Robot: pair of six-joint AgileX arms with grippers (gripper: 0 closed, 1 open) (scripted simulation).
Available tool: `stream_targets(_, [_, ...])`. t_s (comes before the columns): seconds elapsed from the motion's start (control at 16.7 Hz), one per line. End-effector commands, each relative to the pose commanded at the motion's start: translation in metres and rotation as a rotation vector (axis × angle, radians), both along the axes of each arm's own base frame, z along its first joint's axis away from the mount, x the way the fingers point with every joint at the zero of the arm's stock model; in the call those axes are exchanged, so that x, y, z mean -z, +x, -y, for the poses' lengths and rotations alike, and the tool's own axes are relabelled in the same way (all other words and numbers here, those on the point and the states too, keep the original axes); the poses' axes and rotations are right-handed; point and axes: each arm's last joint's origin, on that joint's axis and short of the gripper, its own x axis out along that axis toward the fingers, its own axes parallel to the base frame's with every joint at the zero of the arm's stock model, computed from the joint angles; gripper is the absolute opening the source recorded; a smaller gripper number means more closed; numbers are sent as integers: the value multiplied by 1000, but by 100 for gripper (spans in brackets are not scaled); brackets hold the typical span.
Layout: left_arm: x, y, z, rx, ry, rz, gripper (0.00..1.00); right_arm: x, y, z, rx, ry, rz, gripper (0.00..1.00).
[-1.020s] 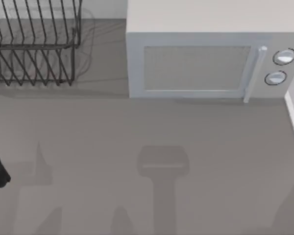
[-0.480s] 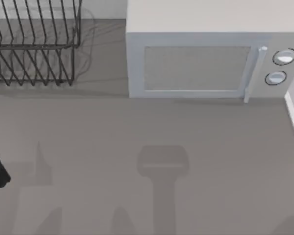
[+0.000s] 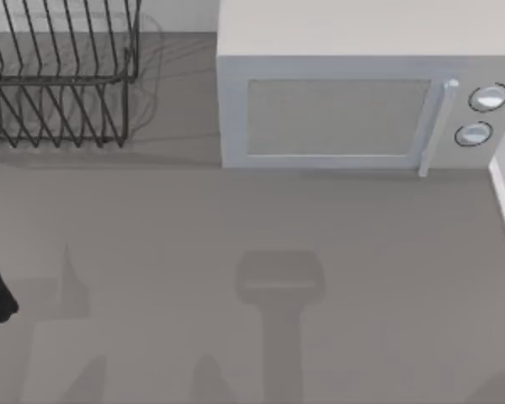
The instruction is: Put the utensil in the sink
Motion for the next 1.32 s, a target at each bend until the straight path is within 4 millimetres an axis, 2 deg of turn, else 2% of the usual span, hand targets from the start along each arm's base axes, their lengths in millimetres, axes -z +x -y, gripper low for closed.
stream_targets(0.6, [0,0,0,0,0,0,100,0,0,0,0,0,0,2])
stream_targets(1.08, [0,0,0,0,0,0,100,0,0,0,0,0,0,0])
stream_targets(1.14, [0,0,0,0,0,0,100,-22,-1,-2,36,4,1,0])
stream_targets(1.32, [0,0,0,0,0,0,100,-32,2,0,34,-2,12,0])
